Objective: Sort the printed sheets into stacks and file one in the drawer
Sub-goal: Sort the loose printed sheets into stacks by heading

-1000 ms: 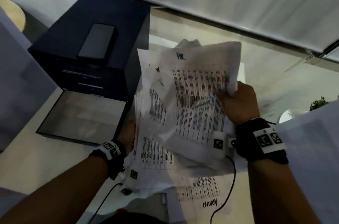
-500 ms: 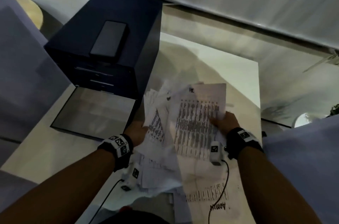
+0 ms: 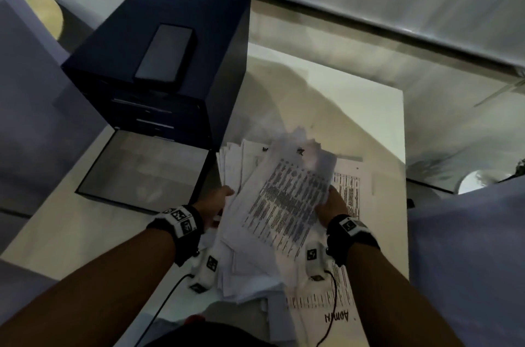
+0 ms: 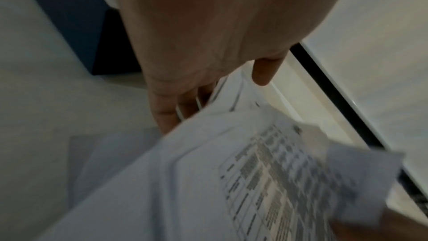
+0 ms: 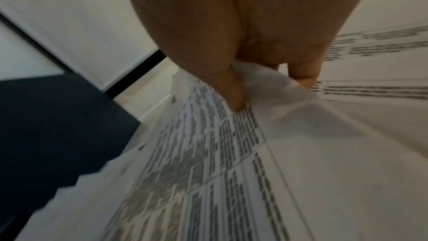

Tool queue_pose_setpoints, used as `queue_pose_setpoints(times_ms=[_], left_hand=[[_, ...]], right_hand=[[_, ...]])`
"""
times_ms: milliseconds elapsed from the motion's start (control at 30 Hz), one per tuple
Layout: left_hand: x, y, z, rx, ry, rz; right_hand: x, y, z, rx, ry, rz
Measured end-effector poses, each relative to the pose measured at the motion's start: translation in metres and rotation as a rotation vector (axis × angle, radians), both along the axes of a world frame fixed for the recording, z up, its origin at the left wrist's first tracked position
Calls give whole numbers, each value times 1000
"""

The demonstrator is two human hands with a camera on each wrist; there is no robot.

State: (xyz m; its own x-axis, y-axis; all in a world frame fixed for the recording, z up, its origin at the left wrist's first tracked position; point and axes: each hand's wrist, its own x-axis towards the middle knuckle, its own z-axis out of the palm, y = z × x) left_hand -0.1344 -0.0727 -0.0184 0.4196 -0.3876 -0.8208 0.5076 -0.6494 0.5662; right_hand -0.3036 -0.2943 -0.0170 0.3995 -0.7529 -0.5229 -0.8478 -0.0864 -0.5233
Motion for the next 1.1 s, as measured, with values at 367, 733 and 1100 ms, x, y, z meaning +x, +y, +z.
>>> queue_pose_setpoints(times_ms=[367,733,1100], left_hand=[[-13,-30,-16,163,-284,-122],[0,-5,-37,-4,-483,-32],[1,12,127,-665,-427,72]], right_hand=[[44,16,9,-29,-63,56],[14,58,-5,-95,12,81],[2,17,121,91,-729,-163]])
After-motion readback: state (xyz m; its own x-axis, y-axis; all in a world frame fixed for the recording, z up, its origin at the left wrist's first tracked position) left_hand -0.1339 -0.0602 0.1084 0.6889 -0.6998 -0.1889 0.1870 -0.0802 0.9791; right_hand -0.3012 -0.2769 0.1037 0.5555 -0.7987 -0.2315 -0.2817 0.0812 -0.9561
